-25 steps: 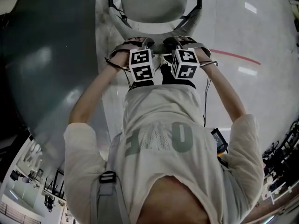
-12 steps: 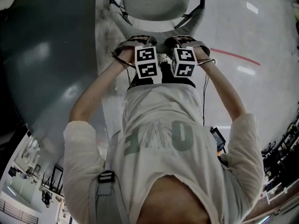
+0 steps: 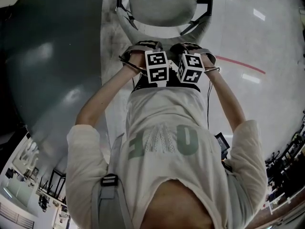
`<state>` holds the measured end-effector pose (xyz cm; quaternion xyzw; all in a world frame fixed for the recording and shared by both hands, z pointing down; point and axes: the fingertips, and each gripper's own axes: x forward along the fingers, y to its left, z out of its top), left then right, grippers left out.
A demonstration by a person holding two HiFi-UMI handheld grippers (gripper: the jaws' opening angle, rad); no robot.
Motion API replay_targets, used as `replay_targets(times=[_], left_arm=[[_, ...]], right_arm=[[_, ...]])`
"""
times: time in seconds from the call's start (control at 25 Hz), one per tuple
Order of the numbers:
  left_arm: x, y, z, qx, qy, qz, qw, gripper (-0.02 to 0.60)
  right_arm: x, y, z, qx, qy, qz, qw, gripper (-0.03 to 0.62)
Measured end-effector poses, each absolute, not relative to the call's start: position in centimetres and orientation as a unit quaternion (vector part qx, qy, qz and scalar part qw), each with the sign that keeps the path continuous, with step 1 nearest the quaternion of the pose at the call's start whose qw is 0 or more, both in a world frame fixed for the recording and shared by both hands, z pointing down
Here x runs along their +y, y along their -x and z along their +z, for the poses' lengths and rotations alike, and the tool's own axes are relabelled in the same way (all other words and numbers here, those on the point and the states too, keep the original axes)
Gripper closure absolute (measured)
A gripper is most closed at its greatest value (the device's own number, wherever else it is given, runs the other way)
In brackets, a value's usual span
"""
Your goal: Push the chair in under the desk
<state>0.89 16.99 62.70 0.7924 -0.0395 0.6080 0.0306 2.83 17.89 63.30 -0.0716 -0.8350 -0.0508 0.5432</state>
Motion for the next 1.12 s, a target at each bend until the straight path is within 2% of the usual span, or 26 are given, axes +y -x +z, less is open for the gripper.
replay_targets(times=[0.44,1.12], left_arm=[[11.5,1.4,63.0,-0.055,-0.783,0.620,0.023,0.448],[-1.5,0.5,62.9,-0.062,-0.790,0.609,0.003,0.454]], right_arm=[[12.5,-0.6,63.5,-0.838,0.049,-0.054,0.541,0.496],[-0.6,-1.4,63.2,-0.844,0.027,-0.059,0.533,0.496]])
